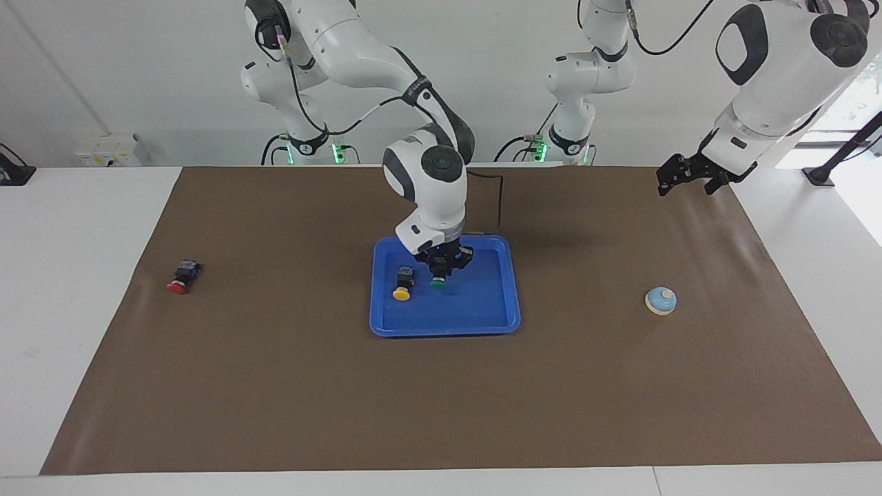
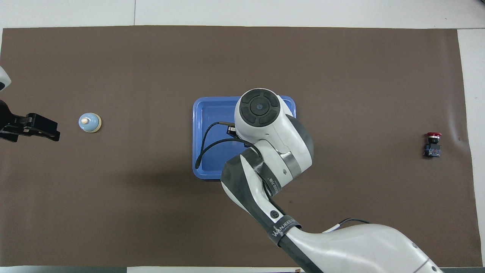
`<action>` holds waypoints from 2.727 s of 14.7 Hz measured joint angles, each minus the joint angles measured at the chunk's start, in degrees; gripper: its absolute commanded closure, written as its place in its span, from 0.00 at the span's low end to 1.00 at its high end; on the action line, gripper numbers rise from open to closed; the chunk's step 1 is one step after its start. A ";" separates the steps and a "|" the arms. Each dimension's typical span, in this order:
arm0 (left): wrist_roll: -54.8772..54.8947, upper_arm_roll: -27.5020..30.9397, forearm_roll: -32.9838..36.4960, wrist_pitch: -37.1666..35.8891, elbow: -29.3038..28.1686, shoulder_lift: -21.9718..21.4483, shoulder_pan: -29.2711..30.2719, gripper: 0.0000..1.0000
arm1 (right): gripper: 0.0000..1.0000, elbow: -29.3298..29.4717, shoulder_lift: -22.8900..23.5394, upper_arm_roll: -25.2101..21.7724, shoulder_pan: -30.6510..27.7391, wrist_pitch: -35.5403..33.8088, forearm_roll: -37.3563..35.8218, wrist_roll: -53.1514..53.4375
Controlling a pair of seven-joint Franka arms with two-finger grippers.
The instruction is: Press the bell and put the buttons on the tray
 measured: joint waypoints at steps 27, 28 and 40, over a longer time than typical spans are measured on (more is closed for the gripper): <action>0.00 0.00 0.00 0.00 0.00 0.00 0.00 0.00 | 0.00 -9.96 -18.64 -2.09 -43.04 -15.53 -1.52 -41.92; 0.00 0.00 0.00 0.00 0.00 0.00 0.00 0.00 | 0.00 -12.62 -19.32 -2.08 -44.95 -12.68 -1.54 -44.29; 0.00 0.00 0.00 0.00 0.00 0.00 0.00 0.00 | 0.00 -38.73 -23.74 -1.92 -55.55 20.71 -1.61 -58.09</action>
